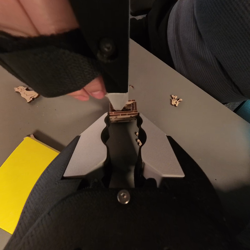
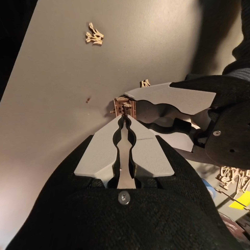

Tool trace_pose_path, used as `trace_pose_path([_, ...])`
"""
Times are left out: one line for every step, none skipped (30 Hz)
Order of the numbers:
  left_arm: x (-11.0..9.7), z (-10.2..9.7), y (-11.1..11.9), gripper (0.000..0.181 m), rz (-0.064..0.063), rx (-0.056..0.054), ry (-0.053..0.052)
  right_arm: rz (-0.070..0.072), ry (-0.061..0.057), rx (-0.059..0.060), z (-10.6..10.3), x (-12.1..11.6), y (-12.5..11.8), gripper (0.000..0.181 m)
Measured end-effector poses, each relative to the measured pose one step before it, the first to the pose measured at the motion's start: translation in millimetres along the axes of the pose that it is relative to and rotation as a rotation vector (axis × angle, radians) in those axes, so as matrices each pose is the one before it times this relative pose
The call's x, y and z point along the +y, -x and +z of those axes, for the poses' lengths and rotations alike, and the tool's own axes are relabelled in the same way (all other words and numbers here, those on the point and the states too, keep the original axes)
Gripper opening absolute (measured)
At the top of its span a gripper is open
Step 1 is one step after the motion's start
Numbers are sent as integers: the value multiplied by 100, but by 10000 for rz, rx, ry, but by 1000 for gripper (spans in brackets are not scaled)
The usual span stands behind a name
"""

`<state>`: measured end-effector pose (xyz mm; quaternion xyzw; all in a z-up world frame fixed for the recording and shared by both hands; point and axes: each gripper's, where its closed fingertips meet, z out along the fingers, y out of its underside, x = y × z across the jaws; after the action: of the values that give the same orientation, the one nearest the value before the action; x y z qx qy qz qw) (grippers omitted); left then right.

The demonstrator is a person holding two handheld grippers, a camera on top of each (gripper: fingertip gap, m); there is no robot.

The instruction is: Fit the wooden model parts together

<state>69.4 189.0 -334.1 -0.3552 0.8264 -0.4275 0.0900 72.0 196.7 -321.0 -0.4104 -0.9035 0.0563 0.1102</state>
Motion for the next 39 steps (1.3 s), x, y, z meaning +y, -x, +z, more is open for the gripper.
trace_pose_path([0, 0, 4, 38, -1, -3, 0, 55, -7, -51, 126, -50, 46, 0])
trace_pose_path([-9, 11, 2, 38, -2, -2, 0, 64, 14, -31, 123, -14, 4, 0])
trace_pose_path([1, 0, -1, 38, -1, 0, 1, 42, 23, -33, 101, 18, -4, 0])
trace_pose_path([0, 0, 3, 38, 2, -1, 0, 27, 16, -33, 63, 8, -2, 0])
trace_pose_path([-1, 0, 3, 38, 1, -1, 0, 4, 17, -24, 17, 4, 7, 0])
trace_pose_path([5, -4, -5, 38, 1, -1, 0, -39, 25, 2, -5, 3, -5, 0])
trace_pose_path([-5, 4, 4, 38, -1, 2, 0, -156, 17, 35, -16, -27, 9, 0])
trace_pose_path([-8, -6, 0, 38, 1, -1, 0, -244, -4, 73, -26, -85, 20, 0])
trace_pose_path([5, -4, -6, 38, 1, 0, 0, -200, 42, 83, -10, -48, 1, 0])
trace_pose_path([0, 0, -2, 38, -1, 1, 0, -182, 91, 81, 1, -6, -8, 0])
trace_pose_path([0, 0, 0, 38, 0, 0, 0, -187, 93, 84, 3, -7, -2, 0])
trace_pose_path([0, 0, -1, 38, 0, 0, 0, -124, 77, 65, 4, -6, -19, 0])
trace_pose_path([-8, -6, -1, 38, -1, -1, 0, -12, 58, 18, -19, 19, 5, 0])
trace_pose_path([0, 0, 1, 38, 1, -1, 0, 100, 30, -39, -73, 27, 35, 0])
trace_pose_path([5, -5, -2, 38, 2, -3, 0, 215, -15, -50, -134, 49, 15, 0])
trace_pose_path([-8, -6, 3, 38, 0, -3, 0, 357, -89, -22, -213, 18, -67, 0])
trace_pose_path([0, 0, 6, 38, -4, -6, 0, 550, -158, -73, -284, -22, -43, 1])
trace_pose_path([-1, -4, 19, 38, -11, -15, -3, 794, -208, -119, -323, -42, -49, 5])
trace_pose_path([-13, -17, 60, 38, -34, -32, -8, 978, -207, -149, -328, -7, -21, 7])
trace_pose_path([-20, -7, 134, 38, -64, -73, -12, 990, -152, -96, -311, 122, -34, 10])
trace_pose_path([-21, -32, 176, 38, -78, -101, -19, 828, -185, -36, -340, 149, 60, 13])
trace_pose_path([-41, -34, 341, 38, -108, -200, -32, 693, -260, 112, -383, 149, 35, 15])
trace_pose_path([-69, -53, 540, 38, -134, -336, -45, 631, -321, 370, -426, 142, -199, 16])
trace_pose_path([-65, -59, 604, 38, -139, -382, -47, 578, -371, 525, -483, 184, -304, 16])
trace_pose_path([-45, -24, 484, 38, -126, -318, -33, 585, -370, 649, -510, 299, -383, 16])
trace_pose_path([-58, -17, 517, 38, -114, -366, -35, 647, -390, 745, -493, 369, -469, 16])
trace_pose_path([-52, 11, 359, 38, -79, -305, -19, 684, -462, 674, -395, 349, -296, 16])
trace_pose_path([-41, 17, 250, 38, -28, -258, 5, 671, -491, 506, -232, 370, 6, 16])
trace_pose_path([-47, 47, 258, 38, -17, -273, 11, 597, -467, 381, -88, 407, 219, 16])
trace_pose_path([-66, 79, 131, 38, -17, -177, 22, 501, -434, 420, 34, 415, 171, 16])
trace_pose_path([-86, 111, 100, 38, -32, -132, 34, 412, -418, 506, 134, 360, 23, 16])
trace_pose_path([-88, 112, 74, 38, -68, -87, 38, 319, -391, 322, 220, 298, 302, 14])
trace_pose_path([-91, 107, 4, 38, -60, -32, 30, 227, -315, 110, 291, 297, 647, 14])
trace_pose_path([-52, 80, -11, 38, -35, -27, 16, 129, -261, 269, 298, 238, 373, 14])
trace_pose_path([-36, 36, -3, 38, -9, -35, 22, 61, -336, 367, 239, 7, 163, 15])
trace_pose_path([1, 10, -3, 38, 20, -28, 25, 76, -460, 274, 139, -298, 189, 14])
trace_pose_path([10, 3, -2, 38, 40, -23, 11, 92, -450, 235, 100, -379, 31, 13])
trace_pose_path([8, -5, -9, 38, 32, -13, 2, 43, -319, 181, 119, -279, -103, 13])
trace_pose_path([2, 1, -3, 38, 8, 0, 4, 22, -195, 114, 163, -186, -189, 11])
